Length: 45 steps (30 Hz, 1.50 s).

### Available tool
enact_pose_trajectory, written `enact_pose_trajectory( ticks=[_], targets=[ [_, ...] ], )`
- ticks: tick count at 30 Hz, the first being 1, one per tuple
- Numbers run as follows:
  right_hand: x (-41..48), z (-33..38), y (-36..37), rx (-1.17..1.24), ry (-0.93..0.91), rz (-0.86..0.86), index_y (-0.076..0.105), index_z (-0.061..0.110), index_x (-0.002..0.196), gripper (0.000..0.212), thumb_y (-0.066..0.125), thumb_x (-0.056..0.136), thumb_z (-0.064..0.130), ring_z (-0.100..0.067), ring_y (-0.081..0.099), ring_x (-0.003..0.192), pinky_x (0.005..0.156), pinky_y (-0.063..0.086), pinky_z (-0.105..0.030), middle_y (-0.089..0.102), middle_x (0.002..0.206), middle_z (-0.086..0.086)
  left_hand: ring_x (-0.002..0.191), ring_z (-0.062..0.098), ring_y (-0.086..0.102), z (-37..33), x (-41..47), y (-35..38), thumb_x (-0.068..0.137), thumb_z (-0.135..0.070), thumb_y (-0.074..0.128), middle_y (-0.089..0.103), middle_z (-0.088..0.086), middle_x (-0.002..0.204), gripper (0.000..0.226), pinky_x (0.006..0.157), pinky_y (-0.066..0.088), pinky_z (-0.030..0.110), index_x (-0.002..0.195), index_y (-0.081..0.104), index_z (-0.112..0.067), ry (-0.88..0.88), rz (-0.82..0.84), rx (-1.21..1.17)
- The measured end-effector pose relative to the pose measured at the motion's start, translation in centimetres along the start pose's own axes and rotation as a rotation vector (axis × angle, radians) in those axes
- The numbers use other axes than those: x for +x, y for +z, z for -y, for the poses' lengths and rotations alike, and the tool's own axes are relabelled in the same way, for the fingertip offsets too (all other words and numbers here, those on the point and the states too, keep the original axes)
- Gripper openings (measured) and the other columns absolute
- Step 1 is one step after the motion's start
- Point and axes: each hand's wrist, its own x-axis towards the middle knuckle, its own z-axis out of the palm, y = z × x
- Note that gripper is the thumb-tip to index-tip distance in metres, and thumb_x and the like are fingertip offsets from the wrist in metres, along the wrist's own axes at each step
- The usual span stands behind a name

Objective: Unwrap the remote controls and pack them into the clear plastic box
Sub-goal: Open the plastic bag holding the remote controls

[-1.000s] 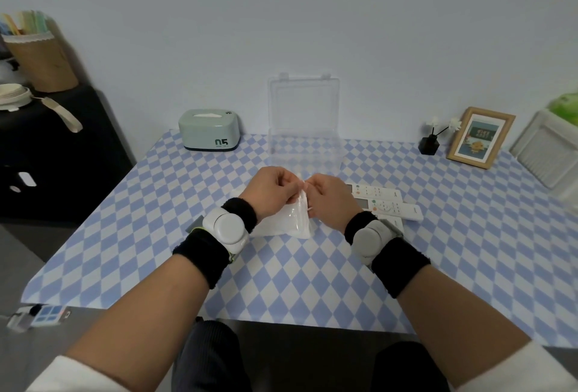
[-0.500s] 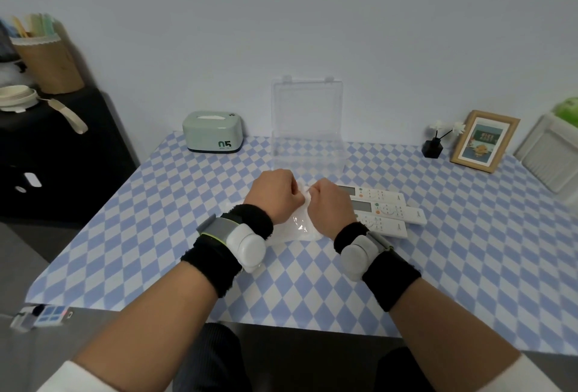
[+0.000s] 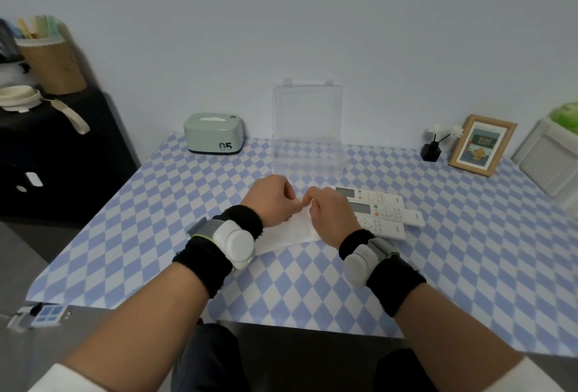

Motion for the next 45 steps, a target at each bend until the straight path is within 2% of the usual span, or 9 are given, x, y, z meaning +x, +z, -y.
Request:
enact_pose_trajectory(
  ticks=[6, 10, 13, 20, 23, 26, 31, 36, 45],
  targets=[
    [-0.4, 1.2, -0.3, 0.332, 0.186, 0.347, 0.063, 0.008, 0.072, 0.03, 0.049, 0.098, 0.014, -0.018, 0.055, 0.059, 0.058, 0.045, -0.029, 0.057, 0.057, 0.004, 0.078, 0.014, 0.066, -0.1, -0.1, 0.0, 0.087, -0.024, 0.071, 0.07, -0.003, 0.084, 0.01, 0.07, 0.052, 0.025, 0.09, 0.064, -0.018, 0.026, -0.002, -0.113],
    [-0.8, 1.6, 0.0, 0.991, 0.561, 0.681, 0.069, 0.004, 0.11, 0.029, 0.044, 0.098, 0.015, -0.031, 0.075, 0.093, 0.072, 0.061, -0.034, 0.076, 0.102, -0.016, 0.069, 0.008, 0.056, -0.7, -0.6, 0.3, 0.089, -0.017, 0.066, 0.063, -0.008, 0.076, 0.003, 0.065, 0.045, 0.019, 0.092, 0.065, -0.018, 0.138, 0.007, -0.143],
    [-0.8, 1.1, 0.1, 1.228, 0.572, 0.765, 0.065, 0.005, 0.124, 0.038, 0.052, 0.097, 0.027, -0.034, 0.072, 0.105, 0.08, 0.061, -0.04, 0.073, 0.115, -0.019, 0.066, 0.004, 0.056, -1.0, -0.7, 0.2, 0.091, -0.018, 0.066, 0.063, -0.011, 0.072, 0.002, 0.066, 0.046, 0.017, 0.092, 0.066, -0.02, 0.202, -0.015, -0.167],
    [-1.0, 0.0, 0.9, 1.202, 0.608, 0.429, 0.062, -0.006, 0.12, 0.026, 0.063, 0.095, 0.001, -0.021, 0.07, 0.084, 0.069, 0.059, -0.028, 0.068, 0.108, -0.018, 0.075, 0.003, 0.058, -0.5, -0.6, -0.1, 0.093, -0.025, 0.069, 0.065, -0.011, 0.085, 0.012, 0.076, 0.051, 0.026, 0.104, 0.065, -0.022, 0.275, 0.041, -0.182],
    [-1.1, -0.3, 0.1, 1.209, 0.608, 0.438, 0.063, -0.003, 0.119, 0.025, 0.058, 0.095, -0.002, -0.023, 0.068, 0.082, 0.073, 0.057, -0.032, 0.067, 0.101, -0.016, 0.135, 0.008, 0.042, 1.2, -0.6, -0.5, 0.071, -0.056, 0.087, 0.045, -0.008, 0.151, 0.096, 0.113, 0.038, 0.034, 0.149, 0.035, -0.038, 0.246, 0.226, -0.043],
    [-1.4, -0.6, -1.0, 1.206, 0.605, 0.503, 0.06, -0.001, 0.119, 0.026, 0.062, 0.093, -0.004, -0.027, 0.066, 0.092, 0.077, 0.059, -0.034, 0.065, 0.106, -0.017, 0.156, 0.022, 0.009, 3.2, -0.8, -0.4, 0.05, -0.067, 0.091, 0.014, 0.0, 0.169, 0.147, 0.126, 0.013, 0.052, 0.16, -0.004, -0.044, 0.27, 0.327, 0.376],
    [-1.1, -1.0, -1.8, 1.295, 0.601, 0.516, 0.057, 0.001, 0.127, 0.032, 0.063, 0.096, 0.006, -0.028, 0.067, 0.096, 0.078, 0.059, -0.038, 0.066, 0.108, -0.015, 0.117, 0.027, 0.057, 4.4, -0.5, 1.2, 0.068, -0.052, 0.082, 0.057, 0.003, 0.13, 0.12, 0.103, 0.042, 0.043, 0.159, 0.005, -0.038, 0.344, 0.16, 0.507],
    [-0.7, -0.9, -0.8, 0.897, 0.486, 0.43, 0.067, 0.004, 0.11, 0.023, 0.068, 0.096, 0.022, -0.022, 0.067, 0.09, 0.076, 0.057, -0.034, 0.067, 0.097, -0.009, 0.11, 0.024, 0.054, 5.6, -0.3, 1.2, 0.076, -0.041, 0.075, 0.053, -0.001, 0.123, 0.098, 0.097, 0.043, 0.041, 0.156, 0.02, -0.038, 0.408, 0.061, 0.681],
    [1.3, -3.2, -2.0, 1.289, 0.709, 0.053, 0.056, -0.004, 0.118, 0.026, 0.052, 0.095, 0.008, -0.04, 0.065, 0.109, 0.073, 0.062, -0.045, 0.06, 0.126, -0.024, 0.122, 0.028, 0.051, 11.7, 0.2, -3.7, 0.081, -0.032, 0.073, 0.052, 0.002, 0.128, 0.088, 0.105, 0.038, 0.044, 0.154, 0.024, -0.036, 0.125, 0.072, 0.791]
  ],
)
